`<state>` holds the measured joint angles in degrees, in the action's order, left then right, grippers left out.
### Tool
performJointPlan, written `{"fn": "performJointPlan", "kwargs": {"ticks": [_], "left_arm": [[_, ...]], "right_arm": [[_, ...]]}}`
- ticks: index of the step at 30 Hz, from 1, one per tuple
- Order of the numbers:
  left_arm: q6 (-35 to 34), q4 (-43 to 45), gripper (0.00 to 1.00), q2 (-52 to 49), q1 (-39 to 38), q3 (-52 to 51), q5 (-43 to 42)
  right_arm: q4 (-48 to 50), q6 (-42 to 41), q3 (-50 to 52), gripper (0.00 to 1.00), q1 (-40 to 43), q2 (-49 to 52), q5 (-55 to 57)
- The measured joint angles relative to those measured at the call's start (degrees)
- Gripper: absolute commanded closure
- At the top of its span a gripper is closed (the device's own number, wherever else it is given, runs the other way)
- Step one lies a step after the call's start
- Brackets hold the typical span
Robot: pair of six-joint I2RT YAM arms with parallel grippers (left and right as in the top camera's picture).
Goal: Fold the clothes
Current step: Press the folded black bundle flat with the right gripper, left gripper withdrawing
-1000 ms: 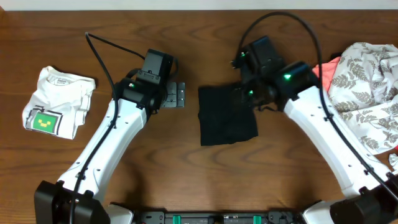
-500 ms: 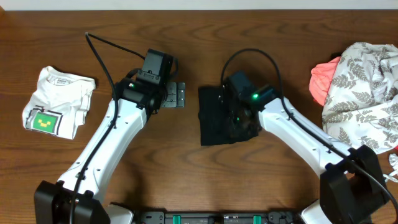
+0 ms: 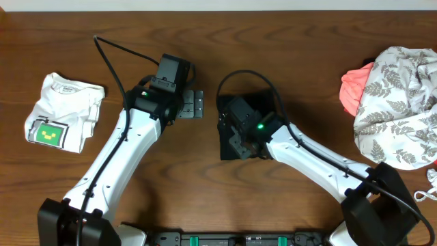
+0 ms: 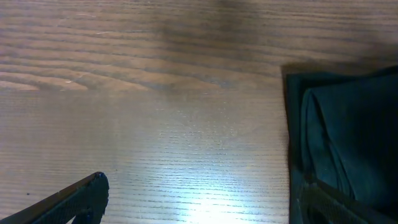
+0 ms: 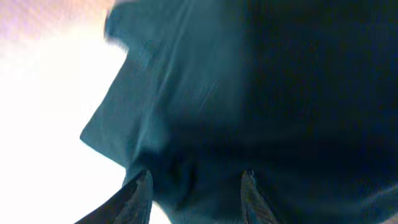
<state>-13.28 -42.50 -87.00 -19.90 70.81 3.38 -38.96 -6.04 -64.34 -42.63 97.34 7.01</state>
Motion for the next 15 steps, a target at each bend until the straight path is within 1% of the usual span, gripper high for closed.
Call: {"fn": "performJointPlan", "kwargs": {"ticks": [3, 6, 9, 15], "left_arm": [[-0.1, 0.6, 0.03, 0.0, 0.6, 0.0, 0.0], [-0.7, 1.2, 0.03, 0.0, 3.3, 0.0, -0.3], [-1.4, 1.7, 0.02, 0.3, 7.4, 0.0, -1.1], [-2.0, 1.7, 0.03, 1.5, 15.7, 0.0, -6.9]], "right_arm": [[3.1, -3.4, 0.0, 0.53, 0.0, 0.0, 1.4], [6.1, -7.1, 0.0, 0.51, 0.0, 0.0, 2.1], [8.7, -10.6, 0.0, 0.50, -0.1, 0.0, 2.4], [11.9, -15.3, 0.0, 0.47, -1.3, 1.2, 2.7]]}}
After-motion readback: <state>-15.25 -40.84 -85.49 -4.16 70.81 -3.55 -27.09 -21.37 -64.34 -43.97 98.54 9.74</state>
